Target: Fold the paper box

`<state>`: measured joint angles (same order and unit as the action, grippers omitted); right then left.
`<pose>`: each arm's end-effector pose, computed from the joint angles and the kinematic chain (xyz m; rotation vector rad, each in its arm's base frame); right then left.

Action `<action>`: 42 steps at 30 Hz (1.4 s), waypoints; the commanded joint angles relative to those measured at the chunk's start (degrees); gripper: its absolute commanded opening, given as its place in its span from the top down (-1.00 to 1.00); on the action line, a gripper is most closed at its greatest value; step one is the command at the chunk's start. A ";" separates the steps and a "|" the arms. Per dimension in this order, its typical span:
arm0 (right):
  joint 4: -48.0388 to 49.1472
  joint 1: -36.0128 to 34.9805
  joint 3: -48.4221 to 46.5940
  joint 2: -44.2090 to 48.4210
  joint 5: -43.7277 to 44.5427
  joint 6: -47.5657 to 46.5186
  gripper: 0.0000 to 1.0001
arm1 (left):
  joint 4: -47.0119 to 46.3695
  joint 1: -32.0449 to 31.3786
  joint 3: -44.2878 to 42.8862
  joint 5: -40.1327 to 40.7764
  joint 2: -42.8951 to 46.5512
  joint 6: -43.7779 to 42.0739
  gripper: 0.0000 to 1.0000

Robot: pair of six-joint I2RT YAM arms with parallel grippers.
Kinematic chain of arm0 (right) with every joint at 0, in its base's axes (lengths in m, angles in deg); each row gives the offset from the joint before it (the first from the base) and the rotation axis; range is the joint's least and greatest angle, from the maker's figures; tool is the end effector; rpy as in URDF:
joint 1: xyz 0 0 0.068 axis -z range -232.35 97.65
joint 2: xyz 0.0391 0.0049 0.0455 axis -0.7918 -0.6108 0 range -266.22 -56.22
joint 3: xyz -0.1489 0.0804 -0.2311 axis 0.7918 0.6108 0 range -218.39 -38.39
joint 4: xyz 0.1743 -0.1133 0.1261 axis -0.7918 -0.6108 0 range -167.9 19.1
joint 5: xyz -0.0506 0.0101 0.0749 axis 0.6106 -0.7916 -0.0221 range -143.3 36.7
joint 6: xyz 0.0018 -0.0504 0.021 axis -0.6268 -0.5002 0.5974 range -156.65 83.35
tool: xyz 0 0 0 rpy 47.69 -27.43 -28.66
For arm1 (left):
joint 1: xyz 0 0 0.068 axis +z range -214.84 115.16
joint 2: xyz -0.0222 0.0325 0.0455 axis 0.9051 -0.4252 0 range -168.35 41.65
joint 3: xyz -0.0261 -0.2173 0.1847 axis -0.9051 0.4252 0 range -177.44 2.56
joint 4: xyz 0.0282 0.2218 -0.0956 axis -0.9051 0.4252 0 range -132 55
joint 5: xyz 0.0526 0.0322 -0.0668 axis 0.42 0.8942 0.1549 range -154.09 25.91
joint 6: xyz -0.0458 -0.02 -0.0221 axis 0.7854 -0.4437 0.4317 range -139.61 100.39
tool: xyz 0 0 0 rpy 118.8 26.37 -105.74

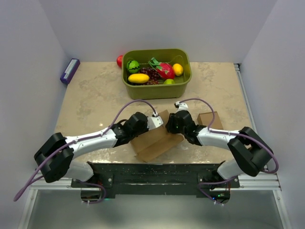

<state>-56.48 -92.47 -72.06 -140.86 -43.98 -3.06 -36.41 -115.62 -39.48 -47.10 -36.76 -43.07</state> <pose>0.2111 0.1702 0.1875 -0.0360 2.2513 0.5326 0.1740 -0.1963 0.2275 1.2445 1.8938 0.0902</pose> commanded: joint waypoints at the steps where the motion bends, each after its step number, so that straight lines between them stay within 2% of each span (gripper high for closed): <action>1: 1.67 -0.22 1.76 3.07 -1.32 -1.15 0.41 | 1.62 -0.54 -1.37 -1.26 -0.86 1.49 1.00; 4: 1.49 -0.22 3.95 6.67 -2.11 -0.71 0.53 | 1.27 -0.63 -1.46 1.28 0.18 1.58 1.00; 9: -0.35 -0.31 6.07 15.97 -4.92 -1.33 0.45 | -1.44 -2.65 0.47 7.43 4.22 0.18 1.00; 12: -2.37 -0.92 6.51 19.77 -6.07 -2.20 0.24 | -3.38 -3.44 1.52 13.31 8.00 -1.93 1.00; 13: -3.42 -1.19 6.51 21.95 -6.07 -2.38 0.06 | -4.00 -3.53 1.87 15.07 9.93 -2.55 1.00; 16: -6.05 -1.19 5.99 23.47 -5.28 -2.21 -0.11 | -9.52 -4.76 3.98 21.75 12.83 -9.46 1.00; 18: -5.89 -1.19 5.72 22.77 -6.50 -2.29 -0.16 | -14.17 -6.95 6.26 26.59 13.28 -13.17 1.00; 23: -0.10 -1.19 5.90 17.95 -8.71 -1.85 -0.13 | -19.02 -11.34 9.52 30.98 10.30 -18.80 1.00; 28: 1.13 -1.19 3.52 13.72 -6.25 -5.28 -0.14 | -24.04 -15.48 11.89 34.77 6.62 -23.37 1.00; 32: 4.04 -1.28 3.70 9.68 -3.87 -4.67 -0.14 | -23.43 -18.03 11.46 35.74 4.15 -23.21 1.00; 37: 10.53 -1.28 3.09 2.82 -5.01 -3.27 -0.03 | -22.20 -18.82 10.58 34.87 3.00 -21.37 1.00; 42: 11.77 -1.19 1.68 0.09 -5.45 -2.65 0.03 | -21.32 -18.82 10.14 34.60 3.88 -20.66 1.00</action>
<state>-50.58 -93.56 -67.69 -140.27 -49.84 -6.04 -56.76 -133.98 -27.66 -12.76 -33.42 -64.23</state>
